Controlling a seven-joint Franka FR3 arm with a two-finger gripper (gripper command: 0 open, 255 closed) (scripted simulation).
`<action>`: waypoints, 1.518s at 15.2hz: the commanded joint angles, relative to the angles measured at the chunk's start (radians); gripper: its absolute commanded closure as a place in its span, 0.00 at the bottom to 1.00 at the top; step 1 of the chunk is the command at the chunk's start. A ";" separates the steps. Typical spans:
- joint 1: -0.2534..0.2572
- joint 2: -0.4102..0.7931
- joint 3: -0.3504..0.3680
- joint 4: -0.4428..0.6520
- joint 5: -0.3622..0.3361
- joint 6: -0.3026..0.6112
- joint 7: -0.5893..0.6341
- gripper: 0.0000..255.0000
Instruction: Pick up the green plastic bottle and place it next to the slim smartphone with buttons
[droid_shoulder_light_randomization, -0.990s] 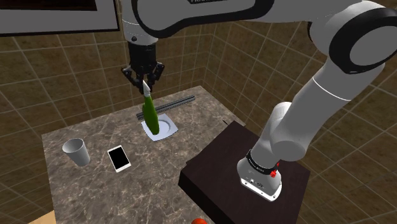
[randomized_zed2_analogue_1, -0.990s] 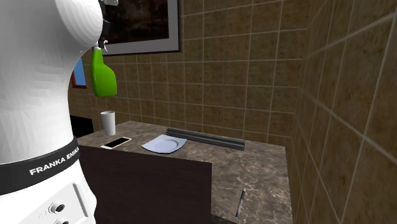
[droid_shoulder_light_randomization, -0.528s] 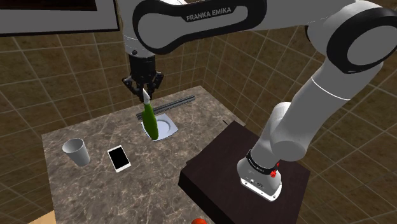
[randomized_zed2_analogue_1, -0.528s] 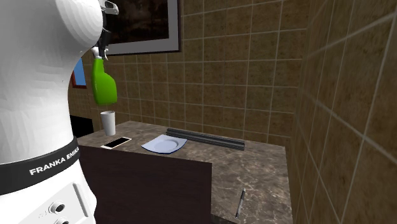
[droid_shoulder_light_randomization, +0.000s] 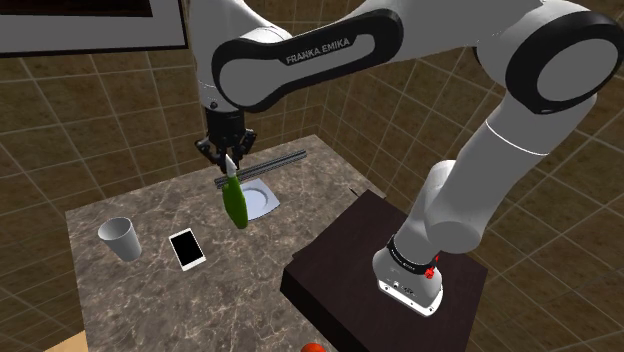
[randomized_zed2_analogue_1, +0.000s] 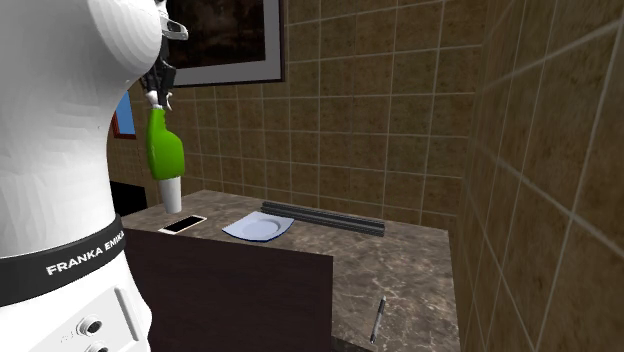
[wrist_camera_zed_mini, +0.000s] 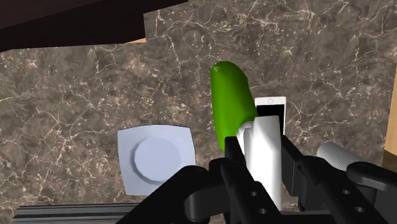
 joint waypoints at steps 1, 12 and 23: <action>0.000 0.007 0.001 -0.019 -0.001 0.027 0.001 1.00; 0.002 0.071 0.003 -0.102 -0.014 0.172 0.008 1.00; 0.005 0.160 0.003 -0.159 -0.036 0.316 0.022 1.00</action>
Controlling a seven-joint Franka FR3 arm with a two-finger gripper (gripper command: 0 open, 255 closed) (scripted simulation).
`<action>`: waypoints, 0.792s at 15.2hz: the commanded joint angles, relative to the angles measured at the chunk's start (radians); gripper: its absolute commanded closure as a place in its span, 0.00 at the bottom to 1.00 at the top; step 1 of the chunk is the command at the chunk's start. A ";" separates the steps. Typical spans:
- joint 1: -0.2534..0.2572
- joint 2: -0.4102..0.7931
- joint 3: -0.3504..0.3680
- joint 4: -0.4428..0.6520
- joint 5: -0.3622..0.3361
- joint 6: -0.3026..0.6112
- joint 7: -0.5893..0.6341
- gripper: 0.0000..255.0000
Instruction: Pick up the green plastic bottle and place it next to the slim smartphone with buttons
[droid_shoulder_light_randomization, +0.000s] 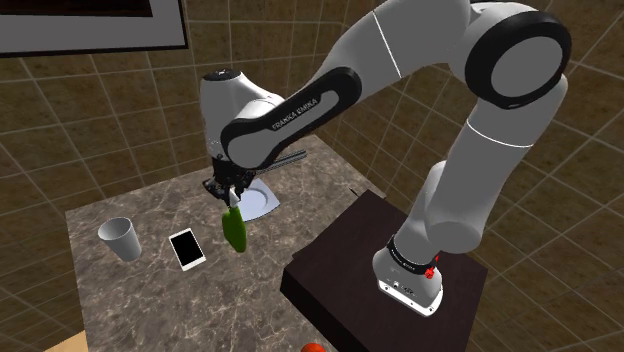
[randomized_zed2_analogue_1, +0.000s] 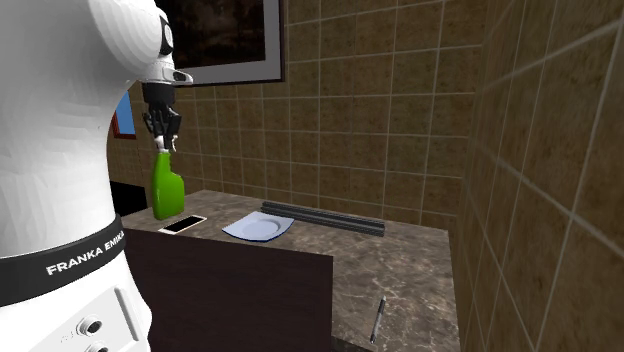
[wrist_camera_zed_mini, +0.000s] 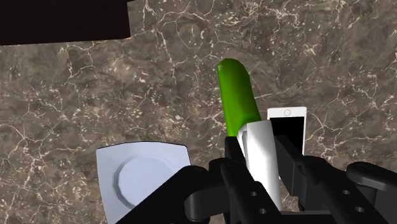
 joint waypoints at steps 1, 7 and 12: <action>0.001 0.019 -0.001 -0.009 -0.005 0.029 0.004 1.00; 0.004 0.079 -0.004 -0.027 -0.023 0.105 0.015 1.00; 0.008 0.133 -0.010 -0.036 -0.041 0.167 0.026 1.00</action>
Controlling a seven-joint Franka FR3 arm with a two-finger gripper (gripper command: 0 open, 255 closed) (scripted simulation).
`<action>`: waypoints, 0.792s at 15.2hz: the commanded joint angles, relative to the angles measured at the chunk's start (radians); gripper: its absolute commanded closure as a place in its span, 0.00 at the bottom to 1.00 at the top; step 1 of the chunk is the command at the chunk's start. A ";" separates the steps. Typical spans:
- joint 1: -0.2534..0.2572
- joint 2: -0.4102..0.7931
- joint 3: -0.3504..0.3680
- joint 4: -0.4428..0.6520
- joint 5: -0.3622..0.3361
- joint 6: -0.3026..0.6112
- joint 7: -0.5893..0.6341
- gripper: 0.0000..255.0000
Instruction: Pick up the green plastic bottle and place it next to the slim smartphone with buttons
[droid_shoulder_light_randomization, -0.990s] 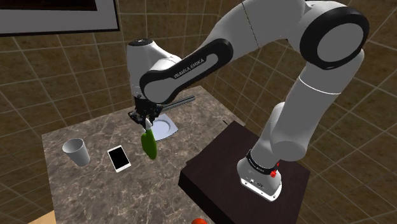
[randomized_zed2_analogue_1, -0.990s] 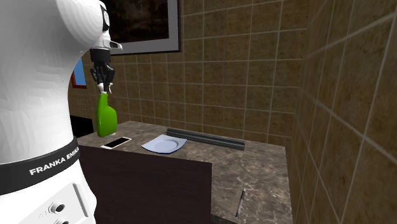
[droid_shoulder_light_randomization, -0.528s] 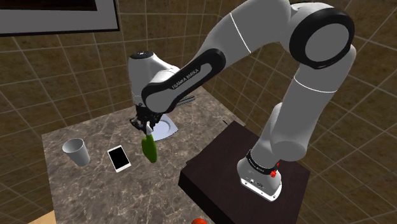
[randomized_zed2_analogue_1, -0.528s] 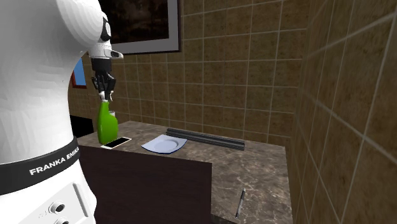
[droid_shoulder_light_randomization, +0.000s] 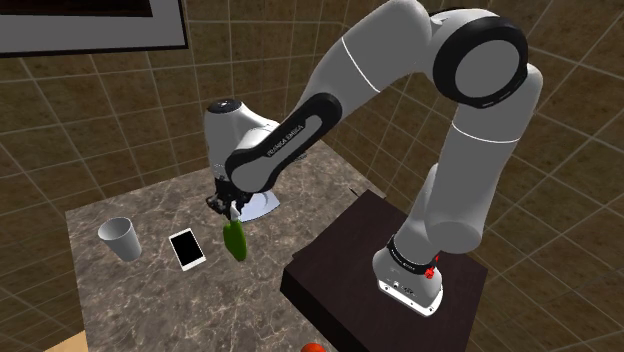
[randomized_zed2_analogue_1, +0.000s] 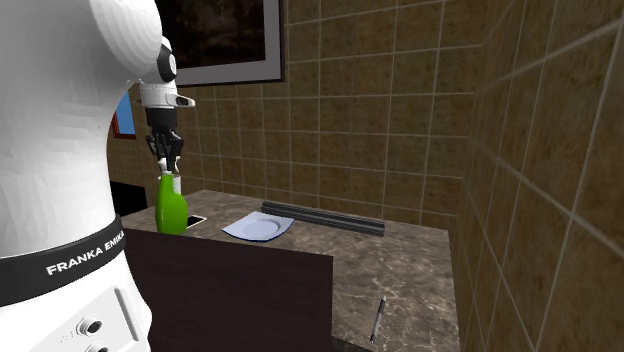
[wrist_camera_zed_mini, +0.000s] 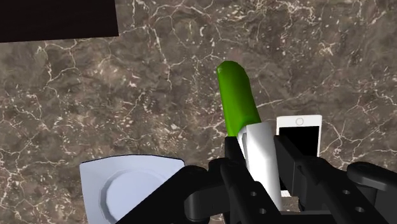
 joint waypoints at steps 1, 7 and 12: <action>0.001 0.024 -0.003 -0.002 -0.008 0.027 0.004 1.00; 0.007 0.081 -0.012 -0.005 -0.027 0.085 0.016 1.00; 0.007 0.081 -0.012 -0.005 -0.027 0.085 0.016 1.00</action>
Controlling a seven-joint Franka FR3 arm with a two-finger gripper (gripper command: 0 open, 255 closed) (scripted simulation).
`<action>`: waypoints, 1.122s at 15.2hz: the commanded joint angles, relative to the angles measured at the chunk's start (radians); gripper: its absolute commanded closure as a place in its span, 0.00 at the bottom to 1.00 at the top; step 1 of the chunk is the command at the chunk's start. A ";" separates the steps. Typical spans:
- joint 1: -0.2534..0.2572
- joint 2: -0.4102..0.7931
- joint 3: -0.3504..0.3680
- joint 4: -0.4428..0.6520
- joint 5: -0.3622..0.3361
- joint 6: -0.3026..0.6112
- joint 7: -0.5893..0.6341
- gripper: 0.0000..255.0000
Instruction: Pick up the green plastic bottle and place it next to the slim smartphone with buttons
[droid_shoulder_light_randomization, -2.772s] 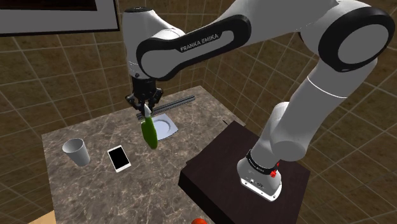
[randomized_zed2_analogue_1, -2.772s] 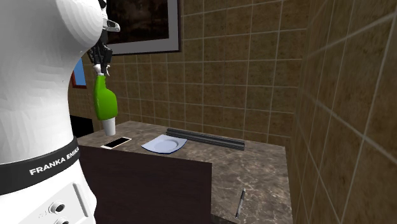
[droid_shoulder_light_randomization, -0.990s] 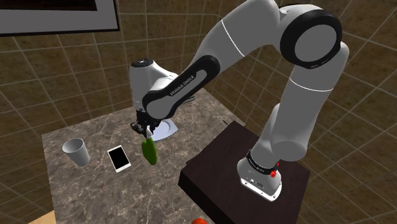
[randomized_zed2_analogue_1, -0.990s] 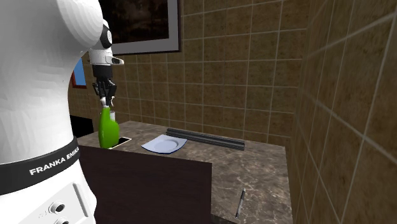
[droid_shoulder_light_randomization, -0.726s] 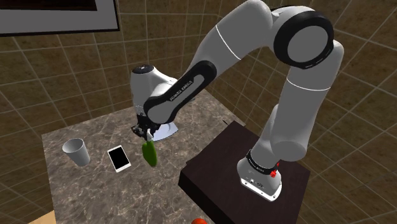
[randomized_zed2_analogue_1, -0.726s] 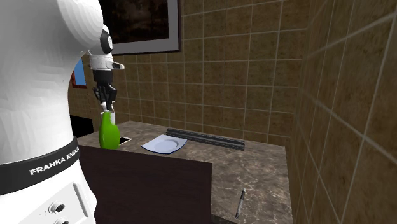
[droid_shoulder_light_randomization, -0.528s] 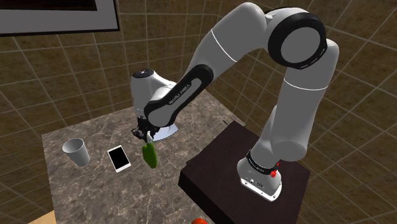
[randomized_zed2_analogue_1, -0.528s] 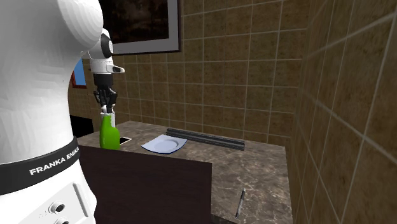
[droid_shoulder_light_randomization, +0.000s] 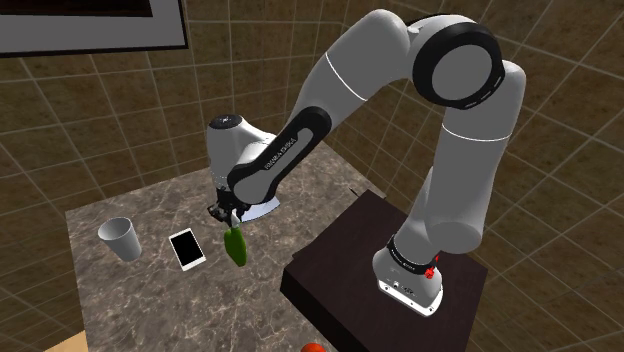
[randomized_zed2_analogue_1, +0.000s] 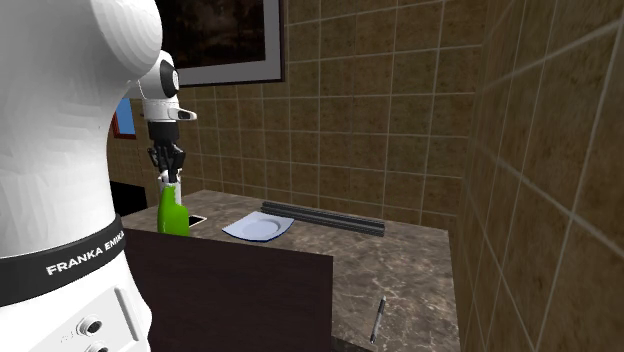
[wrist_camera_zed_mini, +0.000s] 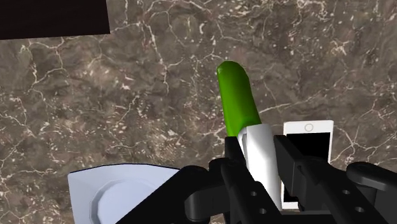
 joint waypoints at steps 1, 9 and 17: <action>0.000 0.000 0.000 0.000 0.000 0.000 0.000 1.00; -0.008 -0.057 0.009 0.004 0.019 -0.060 -0.013 0.00; -0.012 -0.106 0.014 0.013 0.035 -0.116 -0.025 0.00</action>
